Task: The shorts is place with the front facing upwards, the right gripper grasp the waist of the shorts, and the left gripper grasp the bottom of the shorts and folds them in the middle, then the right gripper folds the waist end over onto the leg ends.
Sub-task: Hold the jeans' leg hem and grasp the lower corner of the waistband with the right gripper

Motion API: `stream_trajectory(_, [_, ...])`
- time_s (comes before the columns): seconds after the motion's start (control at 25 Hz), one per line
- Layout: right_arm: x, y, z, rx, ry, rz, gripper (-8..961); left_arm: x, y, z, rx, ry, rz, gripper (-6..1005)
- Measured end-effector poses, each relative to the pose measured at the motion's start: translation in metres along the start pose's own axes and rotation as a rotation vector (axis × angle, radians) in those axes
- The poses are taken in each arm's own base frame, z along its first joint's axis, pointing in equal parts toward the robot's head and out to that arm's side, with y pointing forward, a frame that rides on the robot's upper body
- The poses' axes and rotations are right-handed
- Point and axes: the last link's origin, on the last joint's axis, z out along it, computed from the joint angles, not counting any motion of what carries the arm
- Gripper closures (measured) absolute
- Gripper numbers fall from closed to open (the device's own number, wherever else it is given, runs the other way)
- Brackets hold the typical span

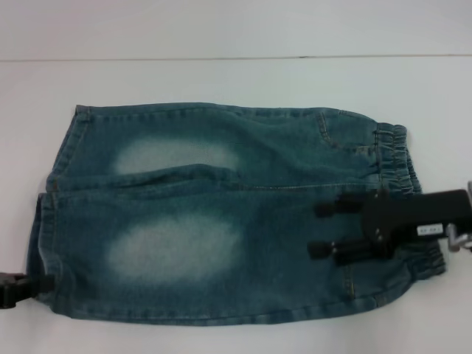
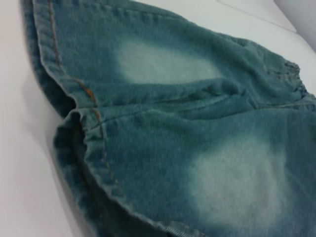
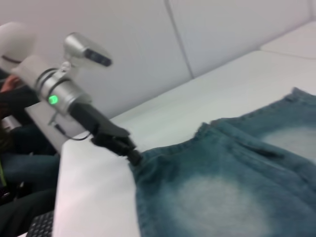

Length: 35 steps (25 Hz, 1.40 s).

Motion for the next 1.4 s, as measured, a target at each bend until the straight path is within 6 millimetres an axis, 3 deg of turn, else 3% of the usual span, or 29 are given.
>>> stream_trajectory(0.28, [-0.019,-0.011,-0.029,0.107,0.047,0.034,37,0.012,0.002,0.006,-0.003,0.010,0.007,996])
stream_trajectory(0.48, [-0.024,-0.011,-0.047,0.087,0.183,0.011,36,0.023,0.002,0.009,0.002,0.048,-0.002,996])
stream_trajectory(0.68, [-0.019,-0.009,-0.069,0.094,0.389,-0.028,36,0.031,0.000,0.011,0.009,0.095,-0.001,996])
stream_trajectory(0.84, [-0.012,-0.012,-0.083,0.146,0.459,0.002,36,0.034,0.000,0.013,0.009,0.117,-0.003,996])
stream_trajectory(1.4, [-0.006,-0.022,-0.087,0.215,0.667,0.090,37,0.041,0.002,0.020,-0.010,0.115,0.007,996])
